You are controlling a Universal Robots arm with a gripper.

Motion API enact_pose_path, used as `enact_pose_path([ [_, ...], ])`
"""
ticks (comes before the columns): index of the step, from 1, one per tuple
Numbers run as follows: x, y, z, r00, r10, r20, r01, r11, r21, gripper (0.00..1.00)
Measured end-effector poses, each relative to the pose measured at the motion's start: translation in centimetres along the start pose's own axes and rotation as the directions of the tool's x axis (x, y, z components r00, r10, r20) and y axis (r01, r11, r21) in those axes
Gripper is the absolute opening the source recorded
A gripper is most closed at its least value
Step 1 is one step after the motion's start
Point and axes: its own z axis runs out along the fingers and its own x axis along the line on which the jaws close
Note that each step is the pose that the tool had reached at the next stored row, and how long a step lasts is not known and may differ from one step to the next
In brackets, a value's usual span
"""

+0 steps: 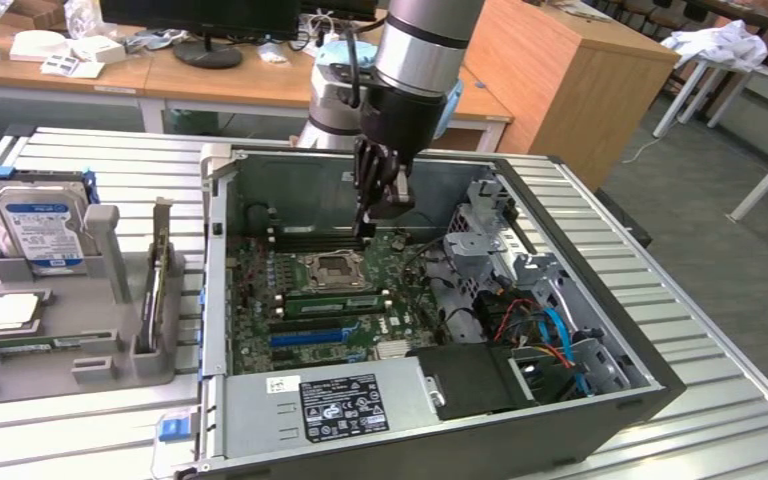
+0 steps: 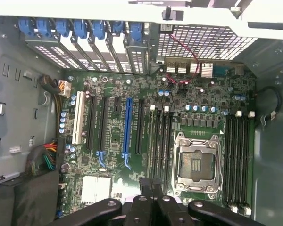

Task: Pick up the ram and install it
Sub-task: 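Press down the ram until it locks into place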

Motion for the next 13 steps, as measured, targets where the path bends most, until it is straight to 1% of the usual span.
enact_pose_path([
  [1, 0.0, 0.0, 0.1, 1.0, 0.0, -0.0001, 0.0, 1.0, 0.0017, 0.11],
  [2, 0.0, 0.0, 0.17, 1.0, 0.001, -0.0004, -0.001, 1.0, 0.0071, 0.11],
  [3, 0.0, 0.01, 0.21, 1.0, 0.001, -0.0012, -0.001, 0.9998, 0.0186, 0.11],
  [4, 0.0, 0.08, 0.33, 1.0, 0.001, -0.0013, -0.001, 0.9997, 0.0252, 0.11],
  [5, 0.0, 0.22, 0.51, 1.0, 0.001, -0.0014, -0.001, 0.9996, 0.0273, 0.11],
  [9, -0.1, 0.29, 1.26, 1.0, 0.001, -0.0017, -0.001, 0.9996, 0.028, 0.11],
  [13, -0.1, 0.23, 1.95, 1.0, 0.002, -0.0022, -0.002, 0.9995, 0.033, 0.11],
])
